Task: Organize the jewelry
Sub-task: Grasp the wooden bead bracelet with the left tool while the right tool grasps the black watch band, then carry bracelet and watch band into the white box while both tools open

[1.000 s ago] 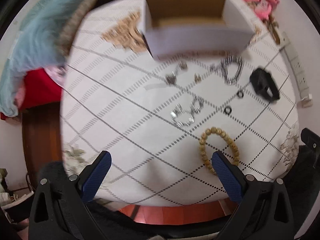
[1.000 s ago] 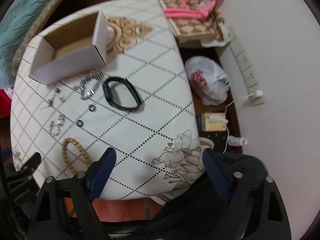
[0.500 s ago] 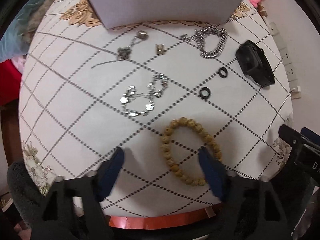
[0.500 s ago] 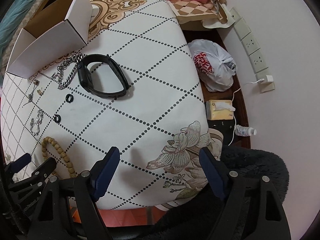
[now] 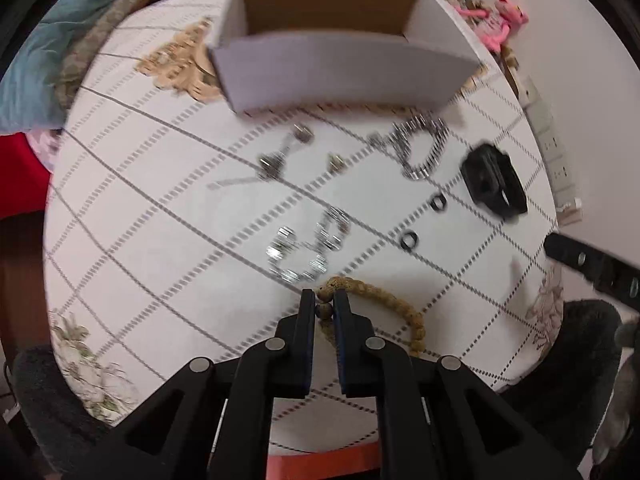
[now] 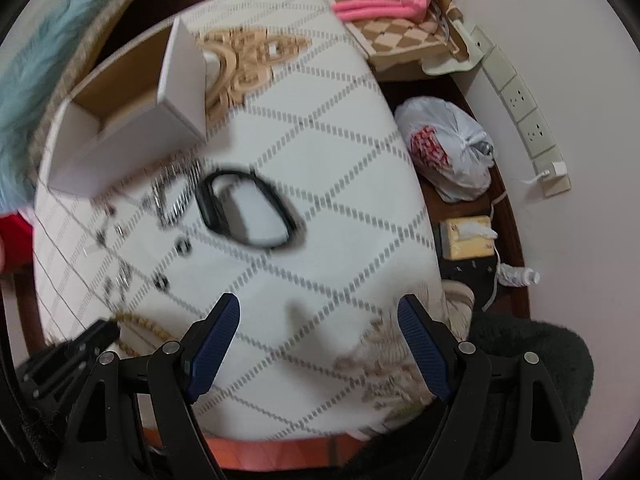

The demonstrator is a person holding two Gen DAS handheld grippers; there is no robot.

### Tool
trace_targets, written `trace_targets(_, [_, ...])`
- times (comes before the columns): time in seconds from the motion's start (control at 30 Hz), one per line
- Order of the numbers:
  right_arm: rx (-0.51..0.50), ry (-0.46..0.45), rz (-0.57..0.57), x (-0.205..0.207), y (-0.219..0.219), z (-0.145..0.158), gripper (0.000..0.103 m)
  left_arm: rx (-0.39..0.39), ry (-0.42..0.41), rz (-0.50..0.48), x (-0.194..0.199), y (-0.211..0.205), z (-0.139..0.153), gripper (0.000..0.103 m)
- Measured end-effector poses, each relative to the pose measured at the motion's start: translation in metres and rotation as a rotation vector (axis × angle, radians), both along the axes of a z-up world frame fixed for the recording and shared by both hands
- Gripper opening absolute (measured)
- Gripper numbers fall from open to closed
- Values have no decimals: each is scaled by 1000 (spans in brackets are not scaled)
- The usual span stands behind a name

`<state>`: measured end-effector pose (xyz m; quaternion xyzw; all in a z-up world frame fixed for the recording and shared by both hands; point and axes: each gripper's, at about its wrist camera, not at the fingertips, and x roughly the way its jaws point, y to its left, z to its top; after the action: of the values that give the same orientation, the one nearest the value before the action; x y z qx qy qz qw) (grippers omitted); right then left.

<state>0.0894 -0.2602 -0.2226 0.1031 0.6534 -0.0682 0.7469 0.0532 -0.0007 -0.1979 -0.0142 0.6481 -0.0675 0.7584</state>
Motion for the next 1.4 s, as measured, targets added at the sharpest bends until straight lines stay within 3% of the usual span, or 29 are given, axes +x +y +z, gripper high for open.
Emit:
trace_targets(0.13, [-4, -50, -11, 22, -1, 0, 80, 10, -34, 21, 5, 27, 24, 7])
trace_targets(0.23, [-13, -50, 2, 40, 1, -13, 67, 22, -52, 31, 2, 38, 22, 7])
trace_targets(0.33, [-32, -25, 34, 52, 6, -30, 49, 38, -67, 36, 8, 37, 25, 7])
trace_targets(0.4, [-20, -4, 50, 55, 10, -40, 27, 43, -78, 34, 10, 37, 29, 7])
trace_targets(0.43, [-25, -6, 57, 54, 12, -43, 26, 46, -81, 34, 18, 17, 23, 7])
trace_targets(0.47, [-33, -25, 71, 53, 14, -42, 15, 43, -83, 36, 17, 19, 23, 7])
trace_targets(0.57, [-34, -24, 88, 49, 21, -44, 8, 39, -86, 37, 22, 14, 22, 7])
trace_targets(0.93, [30, -93, 82, 23, 31, -14, 7, -24, -125, 40, 24, 9, 47, 7])
trace_targets(1.17, [101, -155, 100, 17, 38, 24, 7, -90, -205, 20, 34, 6, 96, 7])
trace_targets(1.4, [129, -238, 145, 55, 47, 69, 7, -173, -278, 8, 70, 7, 141, 7])
